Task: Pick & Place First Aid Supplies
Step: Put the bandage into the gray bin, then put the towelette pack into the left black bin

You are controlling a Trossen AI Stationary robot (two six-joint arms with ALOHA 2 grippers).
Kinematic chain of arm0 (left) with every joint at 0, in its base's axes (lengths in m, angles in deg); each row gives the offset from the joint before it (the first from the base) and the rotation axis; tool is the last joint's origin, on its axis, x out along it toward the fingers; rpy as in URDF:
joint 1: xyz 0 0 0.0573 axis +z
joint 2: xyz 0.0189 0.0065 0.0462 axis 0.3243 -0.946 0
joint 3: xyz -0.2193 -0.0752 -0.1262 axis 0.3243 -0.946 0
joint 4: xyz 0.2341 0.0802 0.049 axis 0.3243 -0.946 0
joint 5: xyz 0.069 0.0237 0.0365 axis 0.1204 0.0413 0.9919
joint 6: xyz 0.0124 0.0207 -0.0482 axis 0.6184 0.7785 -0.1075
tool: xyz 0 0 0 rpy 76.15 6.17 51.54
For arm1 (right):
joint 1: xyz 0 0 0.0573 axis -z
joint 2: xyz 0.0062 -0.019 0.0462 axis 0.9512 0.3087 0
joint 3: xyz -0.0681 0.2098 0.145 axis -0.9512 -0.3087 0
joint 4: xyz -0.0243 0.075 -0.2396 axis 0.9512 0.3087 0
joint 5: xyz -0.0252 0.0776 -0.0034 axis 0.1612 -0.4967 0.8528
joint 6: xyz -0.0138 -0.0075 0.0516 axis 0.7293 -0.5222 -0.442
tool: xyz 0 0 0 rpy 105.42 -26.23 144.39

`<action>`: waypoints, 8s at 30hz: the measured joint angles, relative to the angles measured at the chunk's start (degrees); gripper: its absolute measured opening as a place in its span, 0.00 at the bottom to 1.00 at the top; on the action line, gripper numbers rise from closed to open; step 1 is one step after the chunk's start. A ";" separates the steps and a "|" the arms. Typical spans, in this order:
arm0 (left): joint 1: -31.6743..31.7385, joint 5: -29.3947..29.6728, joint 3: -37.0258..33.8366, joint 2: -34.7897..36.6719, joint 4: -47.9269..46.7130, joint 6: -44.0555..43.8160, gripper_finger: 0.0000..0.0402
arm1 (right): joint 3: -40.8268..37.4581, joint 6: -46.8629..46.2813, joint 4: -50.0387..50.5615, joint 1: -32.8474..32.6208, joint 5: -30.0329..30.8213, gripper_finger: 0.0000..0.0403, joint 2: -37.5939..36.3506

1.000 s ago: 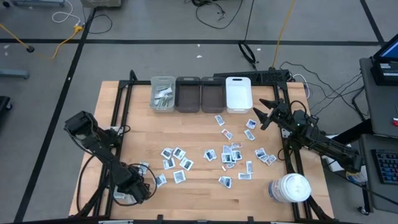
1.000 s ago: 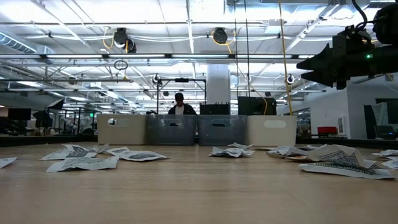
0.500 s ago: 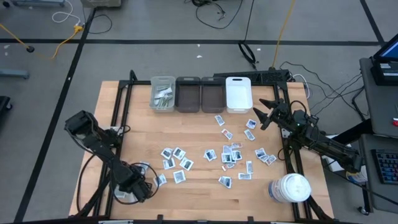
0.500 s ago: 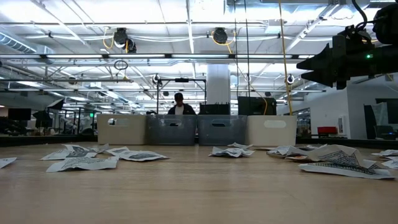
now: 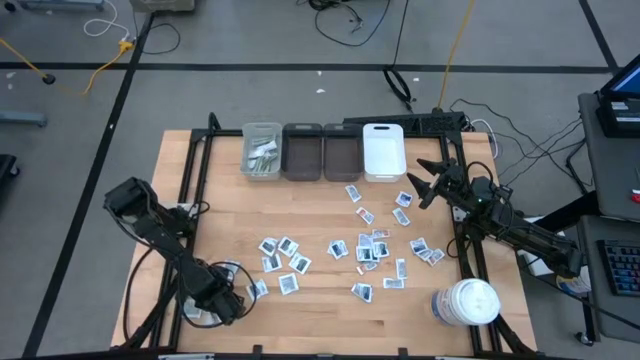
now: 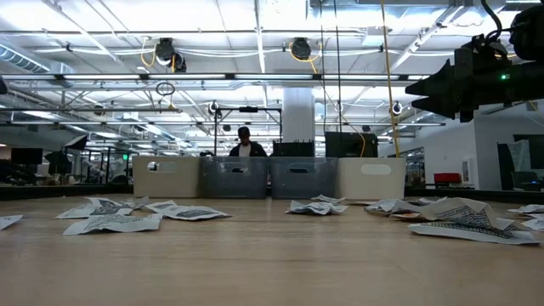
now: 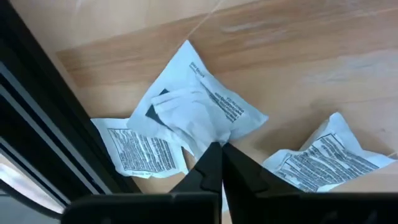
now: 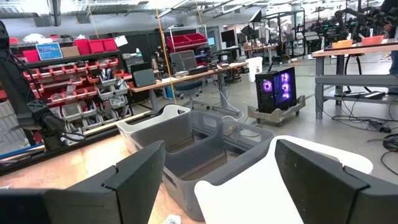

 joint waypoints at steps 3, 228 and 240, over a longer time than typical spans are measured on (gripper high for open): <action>0.33 -1.78 0.00 0.21 -0.13 0.00 0.05 | 0.02 0.00 0.00 0.01 -0.02 0.74 -0.02; 14.45 20.61 16.37 -12.51 -11.14 64.65 0.56 | 0.02 0.00 0.00 0.00 -0.02 0.74 -0.02; 14.56 22.19 16.20 -12.65 -11.33 65.53 0.07 | 0.00 0.00 0.00 0.02 -0.02 0.74 -0.02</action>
